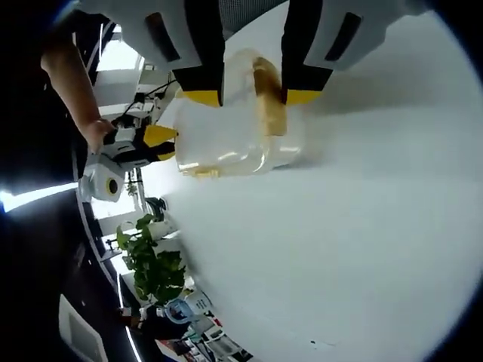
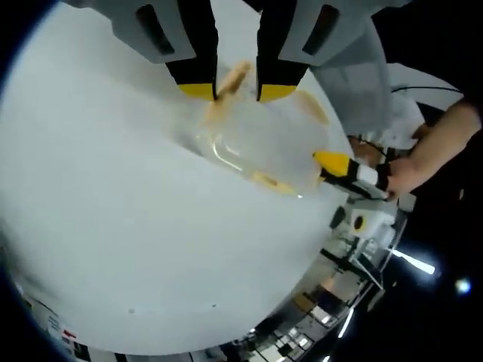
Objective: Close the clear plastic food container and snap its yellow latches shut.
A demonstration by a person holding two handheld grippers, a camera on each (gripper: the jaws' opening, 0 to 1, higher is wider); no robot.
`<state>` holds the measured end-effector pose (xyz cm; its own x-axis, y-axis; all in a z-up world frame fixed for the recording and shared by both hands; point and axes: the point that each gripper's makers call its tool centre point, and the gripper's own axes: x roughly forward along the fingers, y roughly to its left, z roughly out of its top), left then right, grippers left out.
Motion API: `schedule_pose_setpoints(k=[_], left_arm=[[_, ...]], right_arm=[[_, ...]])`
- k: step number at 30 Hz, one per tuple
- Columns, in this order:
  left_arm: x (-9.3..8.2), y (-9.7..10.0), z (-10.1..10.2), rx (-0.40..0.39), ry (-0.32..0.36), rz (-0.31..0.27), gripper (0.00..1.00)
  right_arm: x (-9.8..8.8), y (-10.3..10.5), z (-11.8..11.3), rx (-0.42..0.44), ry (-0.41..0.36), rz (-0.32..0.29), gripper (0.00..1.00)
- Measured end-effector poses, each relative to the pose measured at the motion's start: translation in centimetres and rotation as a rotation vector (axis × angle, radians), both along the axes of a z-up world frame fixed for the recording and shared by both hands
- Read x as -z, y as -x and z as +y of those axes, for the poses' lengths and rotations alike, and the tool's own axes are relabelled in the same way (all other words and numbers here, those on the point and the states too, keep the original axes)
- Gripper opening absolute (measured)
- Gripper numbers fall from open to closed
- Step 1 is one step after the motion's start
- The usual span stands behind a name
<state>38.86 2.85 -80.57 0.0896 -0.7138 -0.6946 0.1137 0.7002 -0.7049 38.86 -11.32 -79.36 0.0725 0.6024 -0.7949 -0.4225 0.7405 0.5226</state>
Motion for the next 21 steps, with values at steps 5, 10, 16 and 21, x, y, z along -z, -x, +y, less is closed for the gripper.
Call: schedule_pose_setpoints(k=[5,10,16,21], left_arm=[[-0.3,0.3,0.0,0.021,-0.024,-0.050,0.29],[-0.3,0.3,0.9,0.082,-0.118,-0.054,0.34],[-0.7,0.5,1.2,0.055,-0.151,-0.033,0.36],[-0.5,0.5,1.2,0.055,-0.148,-0.021,0.38]], right_arm=[[0.0,0.1,0.0,-0.010,0.014,-0.007,0.17],[-0.2,0.0,0.5,-0.006,-0.014,-0.021,0.13],[-0.5,-0.1,0.7,-0.015,-0.013,-0.023,0.11],[-0.4,0.0,0.6,-0.042,-0.007,-0.008,0.12]])
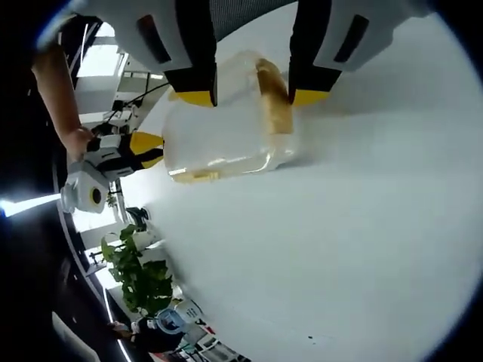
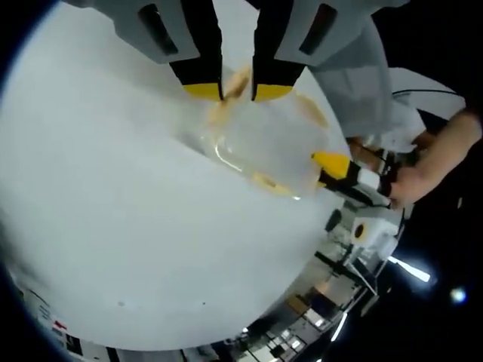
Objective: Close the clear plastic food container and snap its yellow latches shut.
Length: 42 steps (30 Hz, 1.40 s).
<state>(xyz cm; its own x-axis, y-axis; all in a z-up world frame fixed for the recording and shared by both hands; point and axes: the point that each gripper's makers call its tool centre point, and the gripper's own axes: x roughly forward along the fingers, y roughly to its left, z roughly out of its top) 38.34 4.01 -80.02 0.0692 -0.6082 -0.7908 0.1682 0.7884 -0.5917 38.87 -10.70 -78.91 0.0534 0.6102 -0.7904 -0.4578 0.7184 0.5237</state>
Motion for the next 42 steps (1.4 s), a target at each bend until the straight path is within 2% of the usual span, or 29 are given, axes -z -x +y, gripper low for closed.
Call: schedule_pose_setpoints(k=[2,5,18,24,28,31,32,38,42], left_arm=[[0.5,0.7,-0.4,0.018,0.001,0.033,0.43],[0.3,0.6,-0.8,0.005,-0.011,0.007,0.46],[0.2,0.7,-1.0,-0.016,0.010,0.052,0.39],[0.1,0.8,-1.1,-0.010,0.012,0.064,0.37],[0.1,0.7,-1.2,-0.017,0.022,0.074,0.36],[0.3,0.5,-1.0,-0.029,0.030,0.073,0.36],[0.3,0.5,-1.2,-0.070,0.039,0.081,0.35],[0.3,0.5,-1.2,-0.028,0.032,0.051,0.39],[0.4,0.5,-0.9,-0.042,0.035,0.060,0.42]], right_arm=[[0.1,0.0,0.3,0.005,-0.017,0.009,0.13],[0.3,0.2,0.6,0.008,-0.026,0.015,0.16],[0.3,0.0,0.5,0.034,-0.037,0.026,0.14],[0.2,-0.1,0.7,0.006,-0.023,0.032,0.13],[0.2,0.0,0.7,0.000,-0.009,0.059,0.12],[0.3,0.1,0.7,-0.009,0.001,0.065,0.12],[0.3,0.1,0.7,-0.009,0.006,0.065,0.12],[0.3,0.3,0.7,-0.005,0.001,0.040,0.13],[0.5,0.0,0.6,0.007,-0.006,0.026,0.14]])
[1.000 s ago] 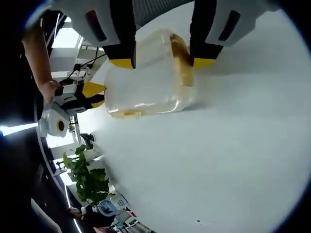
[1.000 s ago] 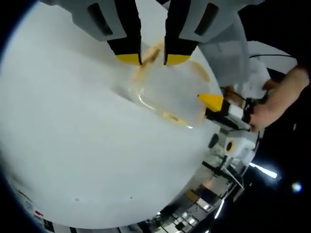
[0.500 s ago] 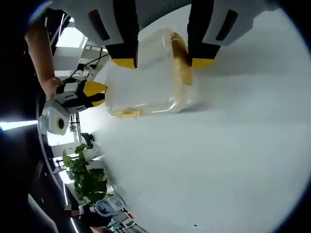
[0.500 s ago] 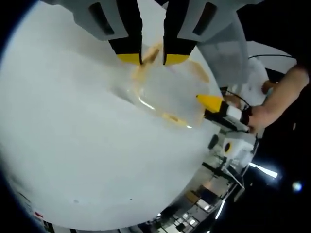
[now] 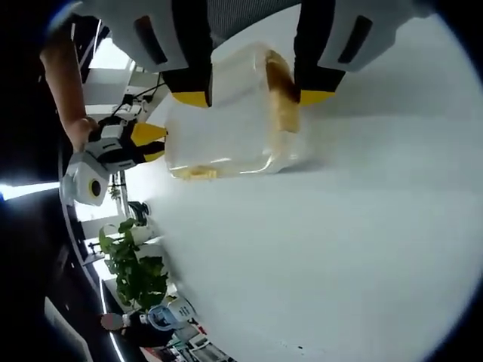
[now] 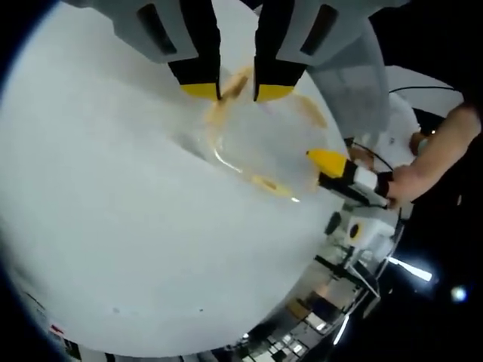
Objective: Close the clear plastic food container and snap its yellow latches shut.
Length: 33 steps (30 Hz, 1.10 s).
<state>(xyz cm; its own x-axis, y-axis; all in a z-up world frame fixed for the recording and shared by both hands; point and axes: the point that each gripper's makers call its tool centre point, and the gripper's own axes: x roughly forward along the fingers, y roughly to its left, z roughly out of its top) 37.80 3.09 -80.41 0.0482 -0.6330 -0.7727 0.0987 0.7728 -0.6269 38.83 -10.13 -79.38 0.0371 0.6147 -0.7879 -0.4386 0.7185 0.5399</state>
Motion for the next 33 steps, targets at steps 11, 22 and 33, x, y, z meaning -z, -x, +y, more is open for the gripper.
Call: schedule_pose_setpoints(k=[11,22,33], left_arm=[[-0.3,-0.8,0.7,-0.005,0.003,-0.040,0.49],[-2.2,-1.6,2.2,-0.026,0.002,-0.069,0.52],[-4.7,-2.2,0.2,0.078,-0.018,-0.136,0.46]], right_arm=[[-0.4,-0.5,0.2,0.034,-0.024,-0.025,0.13],[-3.1,-1.8,0.4,0.052,-0.071,-0.109,0.19],[-4.3,-1.9,3.0,-0.052,-0.058,-0.162,0.19]])
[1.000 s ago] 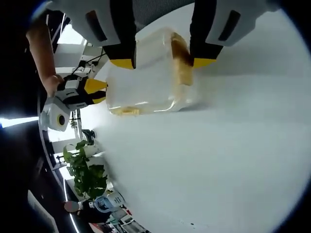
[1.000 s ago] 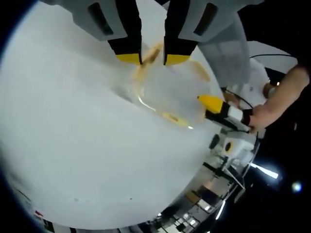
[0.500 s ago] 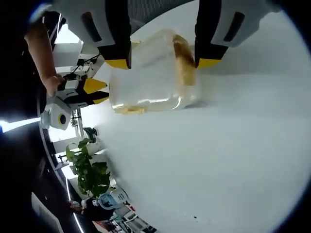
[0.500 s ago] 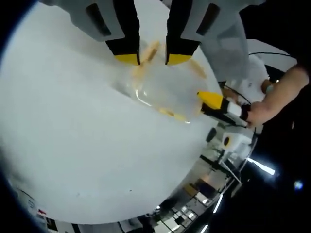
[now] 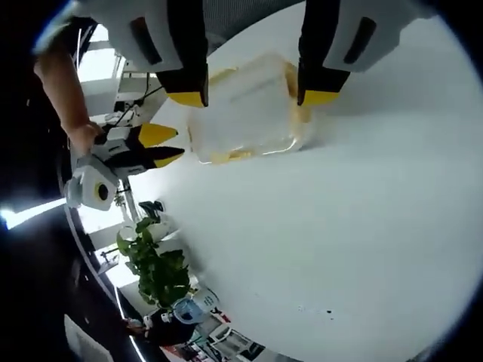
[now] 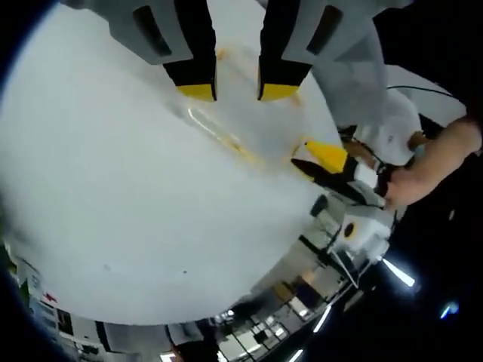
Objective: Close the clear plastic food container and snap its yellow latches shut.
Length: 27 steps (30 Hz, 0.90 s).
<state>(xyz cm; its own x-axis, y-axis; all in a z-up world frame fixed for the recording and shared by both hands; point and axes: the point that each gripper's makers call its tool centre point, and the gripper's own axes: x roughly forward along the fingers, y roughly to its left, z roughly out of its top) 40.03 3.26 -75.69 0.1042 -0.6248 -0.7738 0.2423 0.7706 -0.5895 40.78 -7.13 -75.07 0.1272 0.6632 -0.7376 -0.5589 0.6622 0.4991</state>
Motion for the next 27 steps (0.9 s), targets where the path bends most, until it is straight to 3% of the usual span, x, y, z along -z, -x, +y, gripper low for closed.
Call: schedule_pose_setpoints(k=[5,12,16,20,23,27], left_arm=[[-0.1,0.4,0.2,0.005,-0.012,-0.007,0.45],[-0.5,-0.3,-0.2,0.080,-0.032,-0.050,0.41],[0.0,-0.5,0.1,0.071,-0.030,-0.047,0.40],[1.3,-0.3,1.3,0.028,-0.031,-0.027,0.41],[2.7,-0.1,2.5,0.004,-0.070,0.009,0.45],[3.6,0.7,2.2,0.002,-0.070,0.061,0.50]], right_arm=[[0.1,0.5,0.8,-0.046,0.015,-0.007,0.18],[-0.1,0.4,1.3,-0.071,0.010,-0.022,0.16],[-0.1,0.3,1.4,-0.081,0.012,-0.025,0.15],[0.7,0.5,-0.4,-0.056,0.047,-0.026,0.17],[1.5,0.2,-2.5,0.007,0.057,-0.011,0.19],[1.9,-0.1,-4.4,0.101,0.051,0.043,0.23]])
